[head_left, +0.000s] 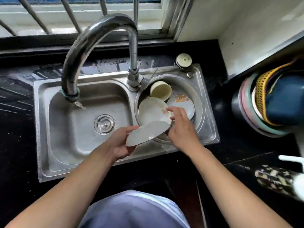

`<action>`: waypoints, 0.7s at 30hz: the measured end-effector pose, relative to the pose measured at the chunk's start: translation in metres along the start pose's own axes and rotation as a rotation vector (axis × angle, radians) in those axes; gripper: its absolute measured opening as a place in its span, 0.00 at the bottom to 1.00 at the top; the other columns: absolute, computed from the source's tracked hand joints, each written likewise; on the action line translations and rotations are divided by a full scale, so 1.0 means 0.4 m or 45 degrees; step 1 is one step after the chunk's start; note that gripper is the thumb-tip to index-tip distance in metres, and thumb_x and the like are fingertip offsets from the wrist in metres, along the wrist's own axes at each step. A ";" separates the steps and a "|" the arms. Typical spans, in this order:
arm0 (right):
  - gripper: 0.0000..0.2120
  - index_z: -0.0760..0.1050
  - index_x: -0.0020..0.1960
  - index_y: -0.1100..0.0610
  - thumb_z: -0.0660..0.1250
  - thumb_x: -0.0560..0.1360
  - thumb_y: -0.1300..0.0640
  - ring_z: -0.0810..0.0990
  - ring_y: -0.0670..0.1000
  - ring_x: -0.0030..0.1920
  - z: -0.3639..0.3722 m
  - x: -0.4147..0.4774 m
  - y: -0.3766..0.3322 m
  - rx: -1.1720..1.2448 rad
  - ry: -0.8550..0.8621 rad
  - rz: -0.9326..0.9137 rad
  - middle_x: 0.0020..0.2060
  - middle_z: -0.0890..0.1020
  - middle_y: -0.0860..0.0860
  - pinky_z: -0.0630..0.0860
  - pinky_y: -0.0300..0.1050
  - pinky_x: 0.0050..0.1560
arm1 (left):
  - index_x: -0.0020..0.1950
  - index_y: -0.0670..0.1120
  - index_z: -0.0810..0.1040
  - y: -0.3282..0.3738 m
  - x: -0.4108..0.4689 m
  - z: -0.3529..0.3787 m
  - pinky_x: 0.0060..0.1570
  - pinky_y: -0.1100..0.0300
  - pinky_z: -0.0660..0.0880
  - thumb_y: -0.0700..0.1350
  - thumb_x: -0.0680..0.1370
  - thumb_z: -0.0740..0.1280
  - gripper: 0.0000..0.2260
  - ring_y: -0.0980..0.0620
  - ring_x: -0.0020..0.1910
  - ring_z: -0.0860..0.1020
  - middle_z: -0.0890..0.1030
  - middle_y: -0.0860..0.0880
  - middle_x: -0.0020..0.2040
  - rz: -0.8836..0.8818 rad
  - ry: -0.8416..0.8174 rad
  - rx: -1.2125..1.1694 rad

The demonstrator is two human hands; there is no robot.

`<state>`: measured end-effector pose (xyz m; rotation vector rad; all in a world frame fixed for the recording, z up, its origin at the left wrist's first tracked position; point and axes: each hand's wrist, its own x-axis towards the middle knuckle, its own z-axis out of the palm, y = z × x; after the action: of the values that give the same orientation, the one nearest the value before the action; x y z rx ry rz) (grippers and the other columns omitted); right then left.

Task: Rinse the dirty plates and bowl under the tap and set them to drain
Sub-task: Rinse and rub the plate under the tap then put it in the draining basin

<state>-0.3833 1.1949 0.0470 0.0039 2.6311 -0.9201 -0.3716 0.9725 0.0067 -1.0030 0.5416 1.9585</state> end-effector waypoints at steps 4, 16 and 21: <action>0.25 0.82 0.61 0.50 0.64 0.70 0.70 0.81 0.52 0.58 -0.090 -0.012 0.064 0.023 -0.089 -0.151 0.56 0.84 0.48 0.78 0.51 0.62 | 0.70 0.37 0.74 -0.050 0.072 0.070 0.20 0.64 0.77 0.44 0.82 0.64 0.18 0.49 0.27 0.81 0.82 0.37 0.42 -0.070 0.047 0.157; 0.18 0.67 0.62 0.53 0.57 0.72 0.63 0.86 0.59 0.35 -0.160 0.023 0.184 -0.107 -0.214 0.785 0.39 0.86 0.56 0.83 0.50 0.35 | 0.61 0.41 0.80 -0.196 0.178 0.151 0.31 0.56 0.81 0.50 0.81 0.64 0.16 0.38 0.38 0.87 0.83 0.41 0.56 0.116 0.154 1.084; 0.08 0.73 0.46 0.67 0.56 0.78 0.66 0.80 0.56 0.26 -0.124 0.101 0.199 0.198 -0.375 1.124 0.29 0.83 0.61 0.80 0.46 0.27 | 0.64 0.40 0.75 -0.225 0.198 0.163 0.30 0.54 0.82 0.50 0.84 0.59 0.16 0.36 0.35 0.86 0.84 0.41 0.53 0.228 0.294 1.081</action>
<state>-0.4281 1.2830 0.0216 0.9083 1.9435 -0.7107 -0.3504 1.1049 -0.0195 -0.6315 1.4763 1.5010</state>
